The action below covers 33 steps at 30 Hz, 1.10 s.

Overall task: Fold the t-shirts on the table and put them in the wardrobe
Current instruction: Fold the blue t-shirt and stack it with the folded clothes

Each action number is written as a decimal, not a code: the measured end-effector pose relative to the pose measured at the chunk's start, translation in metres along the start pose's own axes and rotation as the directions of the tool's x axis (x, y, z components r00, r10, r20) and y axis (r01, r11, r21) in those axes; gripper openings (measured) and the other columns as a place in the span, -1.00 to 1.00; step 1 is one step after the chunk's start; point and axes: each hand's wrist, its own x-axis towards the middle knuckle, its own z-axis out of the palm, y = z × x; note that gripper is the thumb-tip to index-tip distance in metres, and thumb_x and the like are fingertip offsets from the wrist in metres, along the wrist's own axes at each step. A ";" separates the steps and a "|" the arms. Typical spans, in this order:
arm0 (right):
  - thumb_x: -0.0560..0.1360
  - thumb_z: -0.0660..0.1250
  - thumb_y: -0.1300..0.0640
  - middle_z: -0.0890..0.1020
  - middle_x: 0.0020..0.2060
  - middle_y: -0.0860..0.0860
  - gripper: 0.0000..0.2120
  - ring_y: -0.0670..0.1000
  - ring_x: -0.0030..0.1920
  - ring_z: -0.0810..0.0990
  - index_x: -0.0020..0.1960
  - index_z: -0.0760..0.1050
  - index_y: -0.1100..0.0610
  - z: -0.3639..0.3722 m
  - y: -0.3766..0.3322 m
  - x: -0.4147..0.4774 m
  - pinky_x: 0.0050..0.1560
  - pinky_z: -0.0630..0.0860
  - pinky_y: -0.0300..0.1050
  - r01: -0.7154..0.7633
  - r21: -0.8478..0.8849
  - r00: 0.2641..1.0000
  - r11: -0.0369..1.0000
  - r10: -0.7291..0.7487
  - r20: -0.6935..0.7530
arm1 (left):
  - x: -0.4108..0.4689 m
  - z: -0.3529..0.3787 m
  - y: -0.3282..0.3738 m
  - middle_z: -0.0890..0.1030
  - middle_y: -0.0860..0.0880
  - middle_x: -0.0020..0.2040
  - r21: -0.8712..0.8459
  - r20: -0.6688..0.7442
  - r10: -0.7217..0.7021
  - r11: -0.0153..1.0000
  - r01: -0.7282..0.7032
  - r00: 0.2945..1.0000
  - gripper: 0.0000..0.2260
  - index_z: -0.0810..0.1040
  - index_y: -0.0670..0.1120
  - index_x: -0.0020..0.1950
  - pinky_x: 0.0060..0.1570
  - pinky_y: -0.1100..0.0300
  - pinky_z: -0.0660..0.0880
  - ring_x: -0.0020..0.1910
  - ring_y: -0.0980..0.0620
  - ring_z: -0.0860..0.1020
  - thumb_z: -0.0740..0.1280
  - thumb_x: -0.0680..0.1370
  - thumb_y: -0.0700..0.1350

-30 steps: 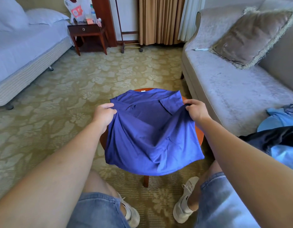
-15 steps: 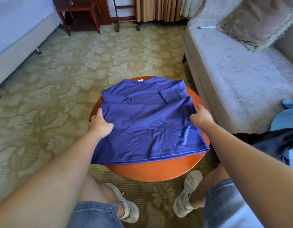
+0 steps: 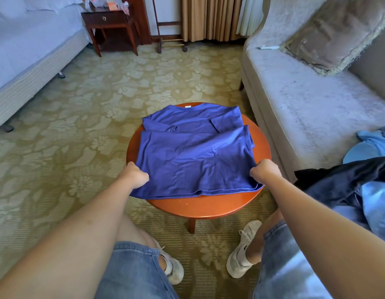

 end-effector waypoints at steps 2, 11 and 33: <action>0.45 0.31 0.24 0.57 -0.14 0.17 -0.86 0.17 -0.19 0.54 -0.03 0.48 0.29 -0.002 0.006 -0.006 -0.22 0.43 -0.12 -0.026 0.079 1.000 0.997 0.026 0.005 | -0.009 -0.004 -0.002 0.29 -0.15 0.51 -0.068 -0.015 0.031 0.997 -0.032 0.999 -0.32 0.11 -0.17 0.56 0.33 0.06 0.31 0.43 -0.19 0.33 0.36 0.52 -0.20; 0.50 0.28 0.34 0.53 -0.20 0.17 -0.74 0.17 -0.38 0.55 0.18 0.38 0.23 -0.024 0.000 -0.029 -0.26 0.61 -0.02 0.138 0.470 0.990 0.872 -0.114 -0.079 | -0.050 -0.040 0.024 0.54 -0.11 0.06 -0.625 -0.108 0.231 0.740 -0.247 0.967 -0.77 0.45 -0.06 0.11 -0.26 0.18 0.47 -0.08 -0.03 0.54 0.41 0.52 -0.22; 0.45 0.35 0.40 0.66 -0.28 0.04 -0.87 -0.11 -0.28 0.62 -0.08 0.63 0.25 -0.065 -0.018 -0.072 -0.11 0.54 -0.24 0.391 0.721 0.920 0.573 -0.229 -0.318 | -0.076 -0.057 0.048 0.64 -0.13 0.02 -0.804 -0.209 0.349 0.471 -0.364 0.914 -0.66 0.61 -0.22 0.09 0.17 0.17 0.53 -0.01 -0.07 0.63 0.29 0.45 -0.55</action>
